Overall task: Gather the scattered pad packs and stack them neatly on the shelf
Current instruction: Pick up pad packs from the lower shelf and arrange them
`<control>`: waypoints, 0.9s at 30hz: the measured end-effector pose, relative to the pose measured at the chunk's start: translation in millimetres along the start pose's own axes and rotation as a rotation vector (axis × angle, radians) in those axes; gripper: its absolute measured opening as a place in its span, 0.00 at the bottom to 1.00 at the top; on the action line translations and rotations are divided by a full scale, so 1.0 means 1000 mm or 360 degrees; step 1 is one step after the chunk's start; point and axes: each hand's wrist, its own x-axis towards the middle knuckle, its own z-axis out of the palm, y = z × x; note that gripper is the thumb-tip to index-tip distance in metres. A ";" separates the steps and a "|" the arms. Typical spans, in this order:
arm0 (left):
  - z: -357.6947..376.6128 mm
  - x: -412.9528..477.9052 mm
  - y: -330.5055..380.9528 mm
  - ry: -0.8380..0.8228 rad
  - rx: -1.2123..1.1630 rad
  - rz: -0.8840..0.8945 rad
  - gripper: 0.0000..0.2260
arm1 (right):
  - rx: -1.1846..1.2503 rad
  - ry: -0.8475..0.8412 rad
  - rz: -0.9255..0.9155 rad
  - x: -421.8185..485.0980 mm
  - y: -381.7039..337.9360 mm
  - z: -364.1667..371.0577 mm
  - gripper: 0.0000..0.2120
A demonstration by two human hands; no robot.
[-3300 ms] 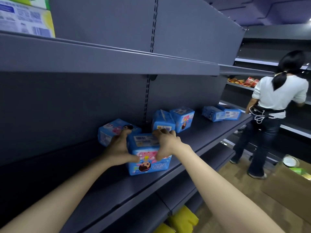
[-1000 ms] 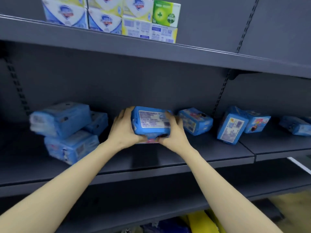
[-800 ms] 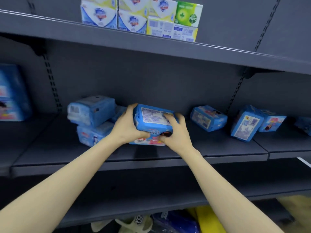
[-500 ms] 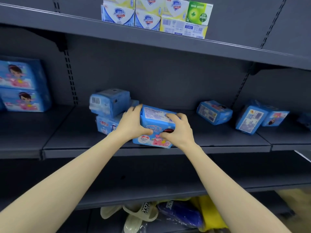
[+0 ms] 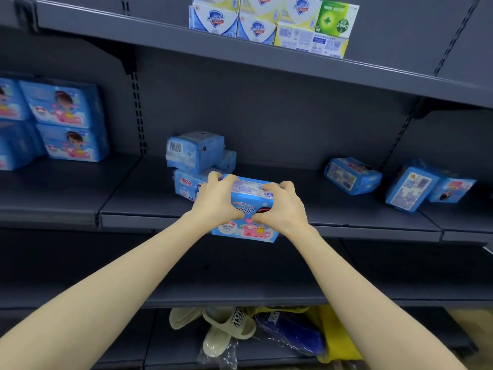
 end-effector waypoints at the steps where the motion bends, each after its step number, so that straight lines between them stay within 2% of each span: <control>1: 0.000 -0.002 -0.001 0.0010 0.0035 -0.0021 0.36 | -0.0008 -0.0031 -0.0023 0.002 -0.002 0.001 0.34; 8: -0.011 -0.015 -0.009 0.0084 0.0180 -0.0154 0.35 | -0.0085 -0.0257 -0.0169 0.013 -0.022 0.006 0.35; 14: -0.023 -0.036 -0.026 0.0143 0.0201 -0.0388 0.33 | -0.0144 -0.0407 -0.0400 0.018 -0.049 0.019 0.35; 27: -0.074 -0.105 -0.075 0.0409 0.0336 -0.0866 0.33 | -0.0028 -0.0488 -0.0978 -0.003 -0.143 0.065 0.29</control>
